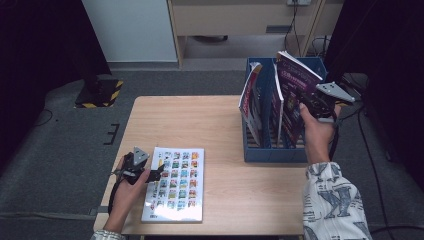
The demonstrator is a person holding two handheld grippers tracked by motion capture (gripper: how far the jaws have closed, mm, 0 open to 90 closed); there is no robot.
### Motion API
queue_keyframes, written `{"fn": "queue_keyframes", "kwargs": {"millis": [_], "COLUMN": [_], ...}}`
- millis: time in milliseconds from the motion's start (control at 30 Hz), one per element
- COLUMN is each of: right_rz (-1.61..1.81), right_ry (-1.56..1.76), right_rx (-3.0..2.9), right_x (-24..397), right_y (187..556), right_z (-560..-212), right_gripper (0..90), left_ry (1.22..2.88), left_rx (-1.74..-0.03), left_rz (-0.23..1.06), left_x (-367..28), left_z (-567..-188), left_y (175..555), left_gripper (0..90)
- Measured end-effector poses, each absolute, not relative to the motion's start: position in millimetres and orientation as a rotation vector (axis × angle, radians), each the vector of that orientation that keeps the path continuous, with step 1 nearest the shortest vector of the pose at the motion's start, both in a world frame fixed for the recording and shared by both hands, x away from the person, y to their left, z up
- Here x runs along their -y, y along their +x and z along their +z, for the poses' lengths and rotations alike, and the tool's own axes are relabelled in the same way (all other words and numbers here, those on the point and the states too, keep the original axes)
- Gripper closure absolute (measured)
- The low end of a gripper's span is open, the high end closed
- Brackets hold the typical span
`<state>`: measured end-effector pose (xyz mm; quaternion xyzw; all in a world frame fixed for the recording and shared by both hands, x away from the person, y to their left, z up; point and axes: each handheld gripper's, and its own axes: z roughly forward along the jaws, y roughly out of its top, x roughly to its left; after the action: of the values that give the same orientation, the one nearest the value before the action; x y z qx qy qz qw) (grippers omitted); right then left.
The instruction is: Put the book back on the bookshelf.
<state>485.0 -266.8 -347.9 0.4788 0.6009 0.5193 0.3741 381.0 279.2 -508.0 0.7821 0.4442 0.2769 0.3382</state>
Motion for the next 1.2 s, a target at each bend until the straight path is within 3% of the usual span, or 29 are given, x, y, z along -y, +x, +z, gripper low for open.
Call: {"fn": "queue_keyframes", "kwargs": {"millis": [1200], "right_rz": [1.329], "right_ry": [1.205], "right_rx": [-1.527], "right_x": [256], "right_y": [504], "right_z": [-366], "right_gripper": [83.7], "left_ry": [2.032], "left_rx": [-1.156], "left_rz": [0.726], "left_x": [-280], "left_z": [-507], "left_y": [381], "left_gripper": [4.2]}}
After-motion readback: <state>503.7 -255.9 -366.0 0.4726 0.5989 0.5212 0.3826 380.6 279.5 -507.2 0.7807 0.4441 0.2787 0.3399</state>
